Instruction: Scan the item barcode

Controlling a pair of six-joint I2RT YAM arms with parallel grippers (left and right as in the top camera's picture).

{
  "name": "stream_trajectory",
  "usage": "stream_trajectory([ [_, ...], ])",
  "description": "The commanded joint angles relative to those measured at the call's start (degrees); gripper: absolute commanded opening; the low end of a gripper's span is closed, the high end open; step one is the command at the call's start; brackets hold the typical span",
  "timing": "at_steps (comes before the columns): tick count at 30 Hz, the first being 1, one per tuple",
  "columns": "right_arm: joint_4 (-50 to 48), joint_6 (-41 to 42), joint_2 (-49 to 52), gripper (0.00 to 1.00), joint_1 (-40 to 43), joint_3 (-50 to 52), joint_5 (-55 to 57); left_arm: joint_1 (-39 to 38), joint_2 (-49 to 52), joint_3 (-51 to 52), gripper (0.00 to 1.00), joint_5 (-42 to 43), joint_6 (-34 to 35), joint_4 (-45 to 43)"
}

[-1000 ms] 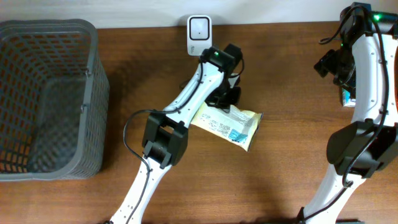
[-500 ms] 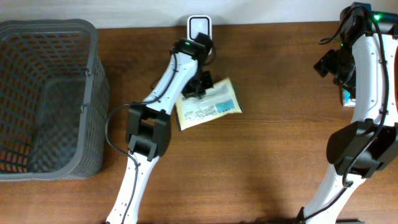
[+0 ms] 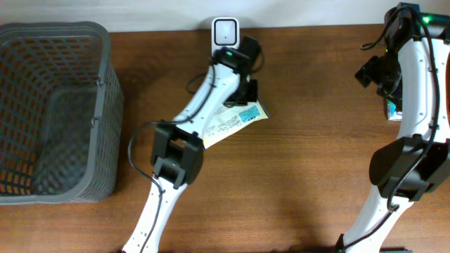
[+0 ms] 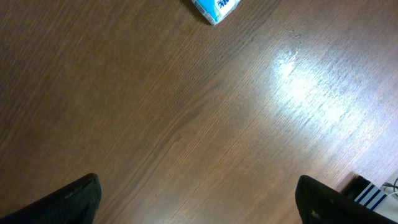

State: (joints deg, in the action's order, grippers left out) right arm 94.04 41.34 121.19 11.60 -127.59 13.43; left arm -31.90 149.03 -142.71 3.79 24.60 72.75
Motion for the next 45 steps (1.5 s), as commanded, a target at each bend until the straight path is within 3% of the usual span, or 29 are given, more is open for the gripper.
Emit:
stream_trajectory([
  [1, 0.0, -0.2, 0.2, 0.99, 0.1, 0.0, 0.1, -3.0, -0.5, 0.3, 0.00, -6.6, -1.8, 0.1],
  [5, 0.0, -0.2, 0.2, 0.99, 0.1, 0.0, 0.1, -5.1, 2.7, 0.4, 0.00, -6.3, -1.7, 1.0],
  [15, 0.0, -0.2, 0.2, 0.99, 0.1, 0.0, 0.1, -11.2, 3.1, -7.0, 0.00, 7.1, -2.7, 12.0],
  [19, 0.0, -0.2, 0.2, 0.99, 0.1, 0.0, 0.1, -10.9, 3.0, -17.4, 0.00, 5.5, -2.6, 16.6],
  [22, 0.0, -0.2, 0.2, 0.99, 0.1, 0.0, 0.1, -8.5, 3.0, -20.9, 0.00, -4.7, -2.6, 17.7],
  [27, 0.0, -0.2, 0.2, 0.99, 0.1, 0.0, 0.1, -2.6, 3.1, -16.8, 0.00, -17.5, 0.9, 17.7],
  [36, 0.0, -0.2, 0.2, 0.99, 0.1, 0.0, 0.1, -1.5, 3.2, 0.6, 0.00, -6.3, 1.6, 7.6],
  [43, 0.0, -0.2, 0.2, 0.99, 0.1, 0.0, 0.1, -7.0, 3.1, 1.1, 0.00, -4.4, 2.0, 6.6],
  [45, 0.0, -0.2, 0.2, 0.99, 0.1, 0.0, 0.1, -7.7, 3.1, 0.2, 0.00, -4.7, 5.1, 6.8],
])
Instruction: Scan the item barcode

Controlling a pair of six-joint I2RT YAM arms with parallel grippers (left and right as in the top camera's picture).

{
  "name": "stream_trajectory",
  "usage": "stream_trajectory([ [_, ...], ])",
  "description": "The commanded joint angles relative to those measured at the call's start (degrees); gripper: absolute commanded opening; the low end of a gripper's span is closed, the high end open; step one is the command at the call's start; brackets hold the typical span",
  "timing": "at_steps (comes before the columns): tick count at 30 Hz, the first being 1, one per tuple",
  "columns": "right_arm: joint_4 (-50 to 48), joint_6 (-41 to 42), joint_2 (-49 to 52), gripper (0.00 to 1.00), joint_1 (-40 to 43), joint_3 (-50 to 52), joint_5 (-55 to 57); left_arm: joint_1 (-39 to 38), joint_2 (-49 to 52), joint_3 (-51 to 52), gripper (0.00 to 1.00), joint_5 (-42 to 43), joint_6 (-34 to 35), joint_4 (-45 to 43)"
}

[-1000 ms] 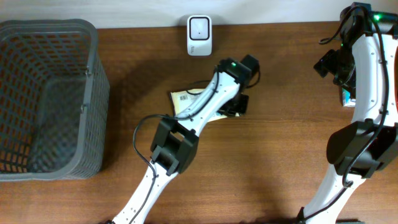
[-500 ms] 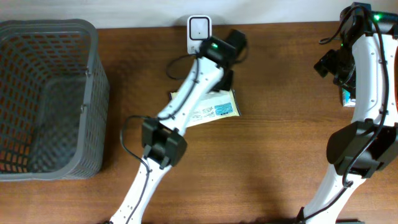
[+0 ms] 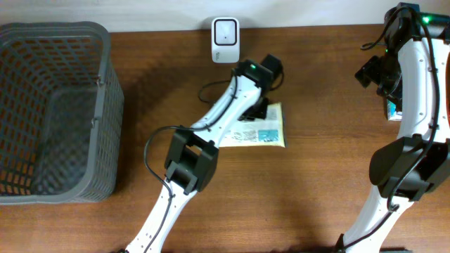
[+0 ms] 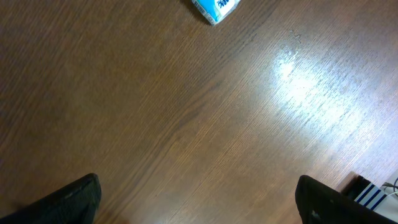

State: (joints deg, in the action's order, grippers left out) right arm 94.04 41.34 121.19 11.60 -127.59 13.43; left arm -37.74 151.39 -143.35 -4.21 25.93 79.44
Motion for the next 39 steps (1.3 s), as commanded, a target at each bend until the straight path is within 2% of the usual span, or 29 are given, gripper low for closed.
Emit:
stream_trajectory([
  [1, 0.0, -0.2, 0.2, 0.99, 0.1, 0.0, 0.1, -1.8, 0.8, 0.1, 0.00, 3.2, 4.3, 0.1],
  [5, 0.0, -0.2, 0.2, 0.99, 0.1, 0.0, 0.1, -0.2, 0.7, -4.9, 0.00, 3.0, 4.4, 3.1],
  [8, 0.0, -0.2, 0.2, 0.99, 0.1, 0.0, 0.1, 0.6, 0.7, -11.4, 0.00, 3.0, 4.4, 11.0],
  [11, 0.0, -0.2, 0.2, 0.99, 0.1, 0.0, 0.1, 0.3, 0.7, -12.3, 0.00, 3.0, 4.5, 17.3],
  [18, 0.0, -0.2, 0.2, 0.99, 0.1, 0.0, 0.1, -1.7, 0.9, -7.5, 0.00, 6.1, 5.9, 16.0],
  [20, 0.0, -0.2, 0.2, 0.99, 0.1, 0.0, 0.1, -3.0, 0.9, -6.7, 0.00, 12.4, 6.2, 13.9],
  [23, 0.0, -0.2, 0.2, 0.99, 0.1, 0.0, 0.1, -4.3, 0.9, -6.7, 0.00, 15.0, 6.2, 12.3],
  [27, 0.0, -0.2, 0.2, 0.99, 0.1, 0.0, 0.1, -5.1, 0.9, -6.7, 0.00, 15.0, 6.8, 9.1],
  [32, 0.0, -0.2, 0.2, 0.99, 0.1, 0.0, 0.1, -5.1, 1.9, -6.0, 0.00, 14.7, 11.9, 7.9],
  [36, 0.0, -0.2, 0.2, 0.99, 0.1, 0.0, 0.1, -5.1, 2.0, -4.2, 0.00, 8.8, 13.3, 7.1],
  [39, 0.0, -0.2, 0.2, 0.99, 0.1, 0.0, 0.1, -5.1, 2.4, -3.8, 0.00, 9.4, 14.0, 4.0],
])
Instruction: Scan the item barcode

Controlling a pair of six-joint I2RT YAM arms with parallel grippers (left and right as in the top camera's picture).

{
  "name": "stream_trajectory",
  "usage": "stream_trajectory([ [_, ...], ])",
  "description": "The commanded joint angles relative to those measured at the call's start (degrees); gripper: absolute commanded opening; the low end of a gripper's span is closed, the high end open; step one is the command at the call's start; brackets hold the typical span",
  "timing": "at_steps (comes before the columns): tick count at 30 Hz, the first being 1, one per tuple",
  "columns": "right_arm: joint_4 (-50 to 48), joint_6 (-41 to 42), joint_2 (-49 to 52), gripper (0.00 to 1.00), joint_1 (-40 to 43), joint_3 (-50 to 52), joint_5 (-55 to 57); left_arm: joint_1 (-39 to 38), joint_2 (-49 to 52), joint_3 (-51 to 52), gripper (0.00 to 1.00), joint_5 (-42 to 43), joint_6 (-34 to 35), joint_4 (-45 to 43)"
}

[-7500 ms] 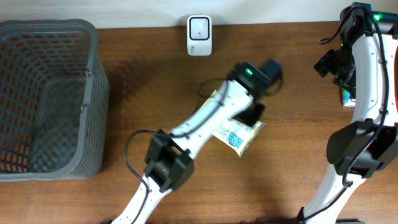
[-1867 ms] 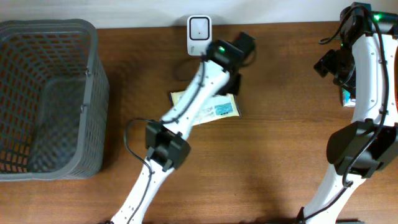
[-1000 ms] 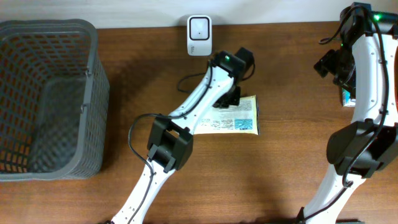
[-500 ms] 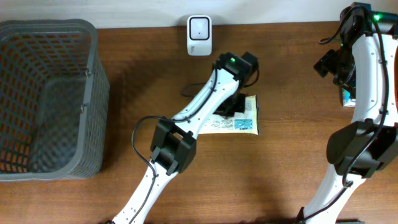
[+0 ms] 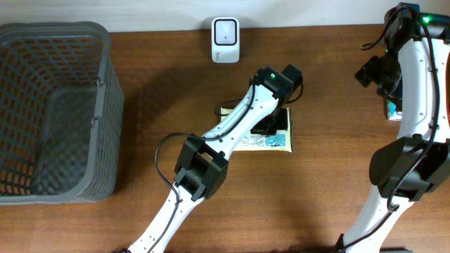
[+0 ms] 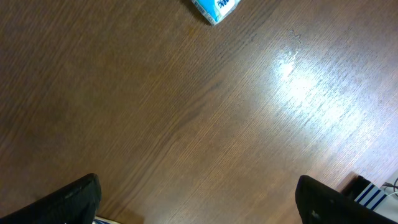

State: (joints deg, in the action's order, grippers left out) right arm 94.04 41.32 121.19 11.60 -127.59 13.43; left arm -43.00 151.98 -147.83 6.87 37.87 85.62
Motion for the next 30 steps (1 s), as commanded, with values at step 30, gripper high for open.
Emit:
stream_trajectory([
  [30, 0.0, -0.2, 0.2, 0.99, 0.1, 0.0, 0.1, 8.8, 4.1, -15.1, 0.00, -1.9, -10.3, 11.1],
])
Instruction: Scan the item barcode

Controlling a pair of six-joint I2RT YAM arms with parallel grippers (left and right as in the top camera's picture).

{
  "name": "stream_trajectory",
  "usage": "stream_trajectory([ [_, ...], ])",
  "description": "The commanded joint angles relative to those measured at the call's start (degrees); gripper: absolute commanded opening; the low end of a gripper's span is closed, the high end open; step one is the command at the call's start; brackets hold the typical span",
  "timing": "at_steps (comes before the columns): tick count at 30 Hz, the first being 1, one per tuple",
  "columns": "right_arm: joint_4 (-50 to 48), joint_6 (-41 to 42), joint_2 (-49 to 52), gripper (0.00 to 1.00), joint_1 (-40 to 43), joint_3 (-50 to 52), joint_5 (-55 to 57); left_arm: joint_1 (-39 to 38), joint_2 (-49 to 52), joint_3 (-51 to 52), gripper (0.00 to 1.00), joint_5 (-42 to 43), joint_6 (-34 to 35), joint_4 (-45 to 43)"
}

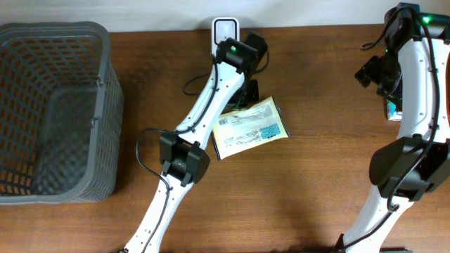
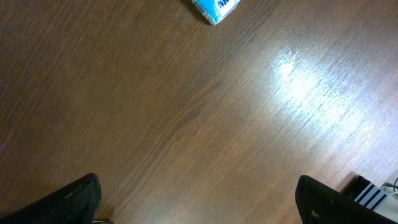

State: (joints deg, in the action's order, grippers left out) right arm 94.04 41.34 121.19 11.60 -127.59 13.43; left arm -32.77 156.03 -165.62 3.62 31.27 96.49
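Observation:
A flat pale-yellow packet (image 1: 249, 128) with a blue label and printed text lies tilted near the table's middle in the overhead view. My left gripper (image 1: 247, 96) sits at the packet's far edge and appears shut on it; the wrist hides the fingers. The white barcode scanner (image 1: 224, 28) stands at the back edge, just behind the left wrist, which partly covers it. My right gripper (image 2: 198, 190) hangs open over bare wood at the far right, its dark fingertips (image 2: 81, 194) wide apart.
A grey mesh basket (image 1: 105, 105) fills the table's left side. A small blue-and-white item (image 2: 214, 7) lies at the top of the right wrist view, also seen as the blue item (image 1: 391, 109) under the right arm. The wooden table (image 1: 323, 176) stretches between the arms.
My left gripper has moved from right of centre back and to the left, close to the scanner. The packet has shifted left with it and turned. The right arm has not moved.
My left gripper first held the packet tilted just below the scanner. Then the packet was further right and flatter, then further right and nearer the front. Now it is back near the scanner, tilted. The right gripper stayed open and still throughout.

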Motion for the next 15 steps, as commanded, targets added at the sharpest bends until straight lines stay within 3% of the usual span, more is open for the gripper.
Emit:
stream_trajectory([
  [1, 0.0, -0.2, 0.2, 0.99, 0.1, 0.0, 0.1, -2.2, 0.1, 5.2, 0.00, 1.6, -3.7, 0.3],
  [6, 0.0, -0.2, 0.2, 0.99, 0.1, 0.0, 0.1, -5.1, 0.1, 14.4, 0.00, 1.6, -3.8, 0.3],
  [11, 0.0, -0.2, 0.2, 0.99, 0.1, 0.0, 0.1, -5.1, 0.1, 17.2, 0.00, -9.6, -3.8, -1.9],
  [15, 0.0, -0.2, 0.2, 0.99, 0.1, 0.0, 0.1, -4.5, 0.1, 17.2, 0.00, -11.1, -4.8, -4.3],
])
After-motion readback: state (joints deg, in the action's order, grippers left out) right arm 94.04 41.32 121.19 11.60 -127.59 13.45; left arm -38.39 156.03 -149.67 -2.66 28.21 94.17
